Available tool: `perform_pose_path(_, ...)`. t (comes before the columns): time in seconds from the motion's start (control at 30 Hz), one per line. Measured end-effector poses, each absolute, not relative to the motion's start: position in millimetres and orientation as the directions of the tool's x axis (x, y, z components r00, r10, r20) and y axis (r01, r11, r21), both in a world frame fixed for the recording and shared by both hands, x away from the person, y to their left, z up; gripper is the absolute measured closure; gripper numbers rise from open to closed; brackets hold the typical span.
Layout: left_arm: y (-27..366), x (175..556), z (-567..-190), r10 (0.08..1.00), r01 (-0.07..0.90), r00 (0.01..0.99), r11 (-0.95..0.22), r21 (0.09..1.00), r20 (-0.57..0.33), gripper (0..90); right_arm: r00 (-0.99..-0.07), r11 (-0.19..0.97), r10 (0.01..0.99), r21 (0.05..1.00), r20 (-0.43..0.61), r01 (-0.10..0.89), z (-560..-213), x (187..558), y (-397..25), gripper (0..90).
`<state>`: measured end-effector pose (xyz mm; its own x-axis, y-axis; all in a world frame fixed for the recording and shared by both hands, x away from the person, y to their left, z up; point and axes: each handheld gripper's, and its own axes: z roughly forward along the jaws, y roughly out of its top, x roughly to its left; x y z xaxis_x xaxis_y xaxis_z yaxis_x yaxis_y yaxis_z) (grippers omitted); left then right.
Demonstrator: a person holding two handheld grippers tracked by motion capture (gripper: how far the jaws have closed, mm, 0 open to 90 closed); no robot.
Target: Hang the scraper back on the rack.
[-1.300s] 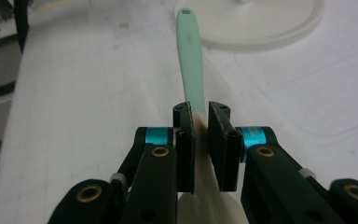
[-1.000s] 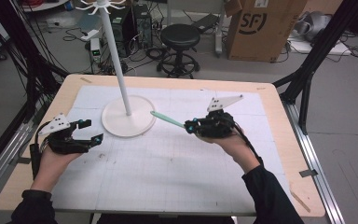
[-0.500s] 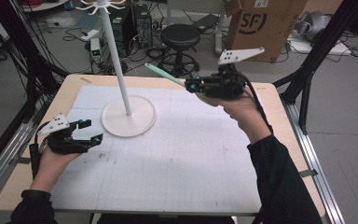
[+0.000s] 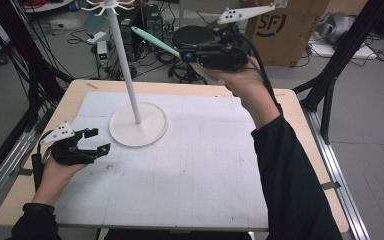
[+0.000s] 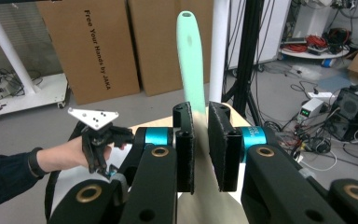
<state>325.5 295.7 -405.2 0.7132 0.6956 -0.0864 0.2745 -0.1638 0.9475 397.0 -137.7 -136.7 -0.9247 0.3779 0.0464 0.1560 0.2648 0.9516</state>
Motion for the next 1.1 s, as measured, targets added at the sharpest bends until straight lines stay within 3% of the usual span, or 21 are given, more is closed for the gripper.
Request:
perform_pose_path(0.37,298.2,324.9,-405.3,0.692,0.277,0.715,-0.157,0.948,-0.094,19.6,-0.920,0.268,0.392,0.955,0.012,0.127,-117.6,402.8,-111.2,81.6)
perform_pose_path(1.1,299.4,324.5,-406.5,0.683,0.283,0.723,-0.160,0.946,-0.100,20.1,-0.907,0.285,0.420,0.950,-0.003,0.129,-118.0,409.8,-101.0,81.5)
